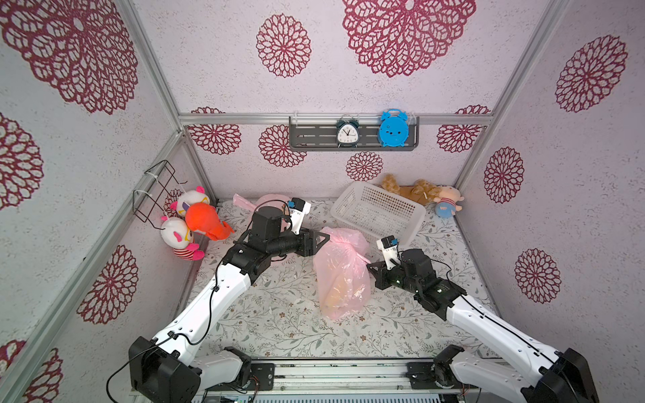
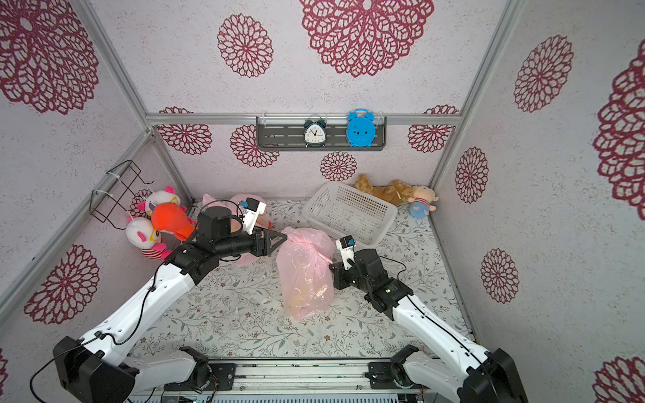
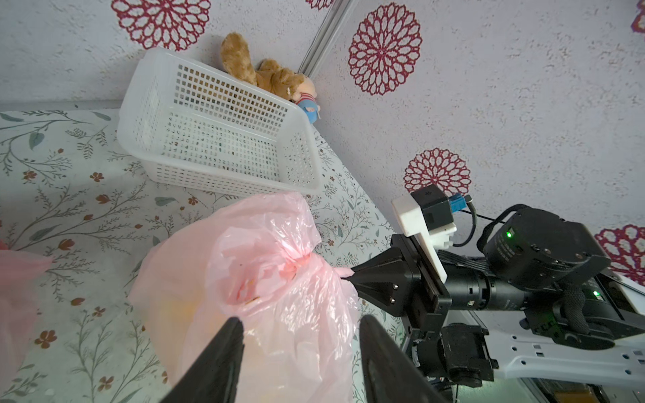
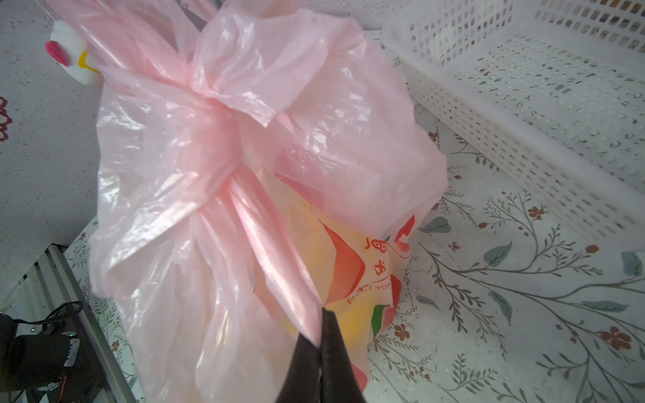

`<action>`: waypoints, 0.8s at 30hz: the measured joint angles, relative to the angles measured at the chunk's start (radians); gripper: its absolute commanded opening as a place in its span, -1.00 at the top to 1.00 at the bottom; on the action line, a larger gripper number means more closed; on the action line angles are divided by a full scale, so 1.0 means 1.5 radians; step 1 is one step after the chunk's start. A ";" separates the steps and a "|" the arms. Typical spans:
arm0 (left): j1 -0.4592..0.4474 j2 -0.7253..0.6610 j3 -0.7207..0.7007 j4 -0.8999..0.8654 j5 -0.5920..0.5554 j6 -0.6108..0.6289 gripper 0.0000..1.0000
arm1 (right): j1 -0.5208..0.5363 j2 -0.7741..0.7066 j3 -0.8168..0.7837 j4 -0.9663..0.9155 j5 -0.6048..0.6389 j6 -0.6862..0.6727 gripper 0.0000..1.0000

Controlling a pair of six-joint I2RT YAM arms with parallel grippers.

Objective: Place the banana into a plastic bag & tie a knot
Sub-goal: Tie the plastic bag at the center of the board.

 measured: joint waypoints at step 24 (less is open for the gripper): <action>-0.011 0.142 0.141 -0.162 -0.081 -0.005 -0.29 | 0.000 0.002 0.000 0.000 -0.011 0.001 1.00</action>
